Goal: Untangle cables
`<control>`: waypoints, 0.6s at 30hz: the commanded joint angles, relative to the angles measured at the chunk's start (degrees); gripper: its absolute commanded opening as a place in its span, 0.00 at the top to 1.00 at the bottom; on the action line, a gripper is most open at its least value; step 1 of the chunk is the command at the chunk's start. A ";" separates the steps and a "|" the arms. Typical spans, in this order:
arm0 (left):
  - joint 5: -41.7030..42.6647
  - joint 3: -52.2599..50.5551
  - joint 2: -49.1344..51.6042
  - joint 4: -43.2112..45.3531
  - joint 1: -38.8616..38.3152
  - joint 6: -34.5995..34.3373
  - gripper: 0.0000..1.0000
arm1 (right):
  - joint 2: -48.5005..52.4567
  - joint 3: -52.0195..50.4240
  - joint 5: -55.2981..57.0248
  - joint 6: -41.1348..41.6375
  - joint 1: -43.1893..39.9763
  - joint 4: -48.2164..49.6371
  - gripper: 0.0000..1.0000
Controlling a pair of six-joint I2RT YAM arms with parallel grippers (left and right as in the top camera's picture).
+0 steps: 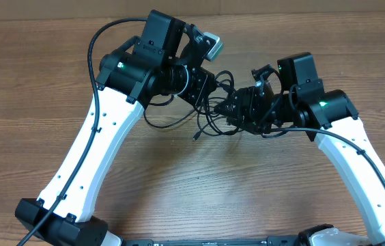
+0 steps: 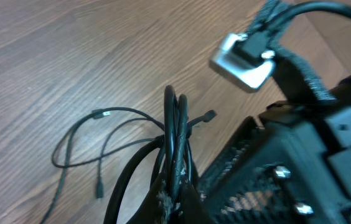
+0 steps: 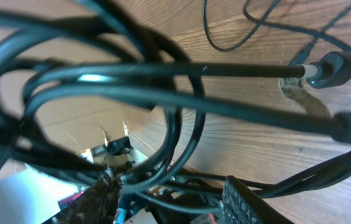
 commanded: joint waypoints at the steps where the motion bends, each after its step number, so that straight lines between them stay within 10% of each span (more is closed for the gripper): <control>1: 4.90 1.44 -1.05 0.57 -0.22 -0.61 0.96 | -0.55 0.02 4.63 8.35 0.98 0.37 0.53; 8: 5.16 1.44 -1.05 0.55 -0.24 -0.59 0.96 | -0.55 0.02 11.08 15.45 3.19 3.67 0.58; 18: 4.76 1.44 -1.05 0.55 -0.20 -0.55 0.96 | 2.23 0.02 19.26 13.51 7.26 3.69 0.96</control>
